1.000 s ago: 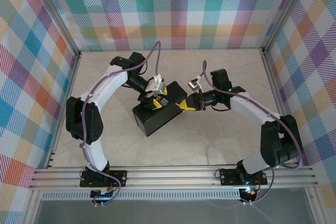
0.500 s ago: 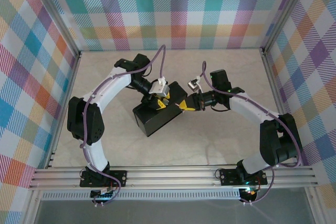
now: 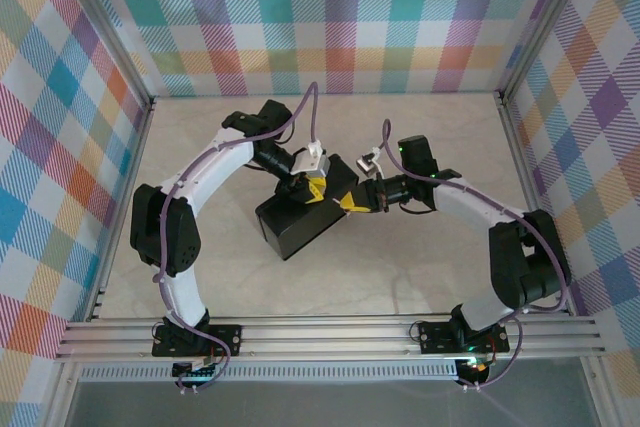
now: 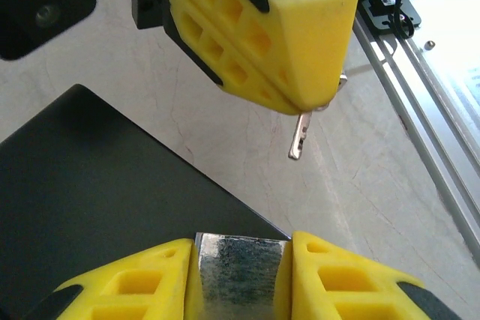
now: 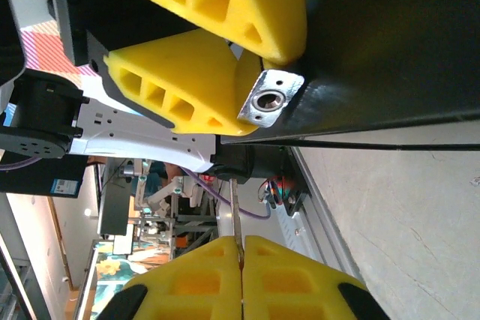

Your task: Unlock a padlock with a key

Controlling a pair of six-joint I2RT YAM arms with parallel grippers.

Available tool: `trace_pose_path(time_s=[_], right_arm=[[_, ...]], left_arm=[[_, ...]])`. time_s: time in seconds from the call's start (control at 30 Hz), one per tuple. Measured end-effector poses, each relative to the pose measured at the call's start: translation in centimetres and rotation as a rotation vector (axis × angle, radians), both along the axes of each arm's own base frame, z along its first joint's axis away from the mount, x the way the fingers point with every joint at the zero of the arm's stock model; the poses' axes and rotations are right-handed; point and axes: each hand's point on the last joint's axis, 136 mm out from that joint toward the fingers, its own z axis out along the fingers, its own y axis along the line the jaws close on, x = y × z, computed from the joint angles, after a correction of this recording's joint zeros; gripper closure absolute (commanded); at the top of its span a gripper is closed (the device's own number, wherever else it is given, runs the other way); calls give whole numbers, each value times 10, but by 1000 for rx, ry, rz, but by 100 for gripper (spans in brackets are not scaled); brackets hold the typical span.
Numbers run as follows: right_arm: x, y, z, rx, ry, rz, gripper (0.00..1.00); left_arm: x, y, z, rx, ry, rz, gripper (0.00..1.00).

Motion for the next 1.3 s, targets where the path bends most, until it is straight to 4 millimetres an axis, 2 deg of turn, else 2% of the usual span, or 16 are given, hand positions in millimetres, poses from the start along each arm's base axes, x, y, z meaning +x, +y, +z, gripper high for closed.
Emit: trace_pose_path(time_s=[0.23,0.6,0.93,1.3], right_arm=[[14,7,-1,25,-20,41,95],[31,4,-1,40,-19,59,97],[20,0,0,35,12,81,97],[21,0,3,34,12,91,97]], left_arm=[[2,-5,1,0,19,31,73],[4,-7,0,-9,13,49,72],[6,-8,1,-23,-6,53,72],[5,-9,1,-36,-3,60,72]])
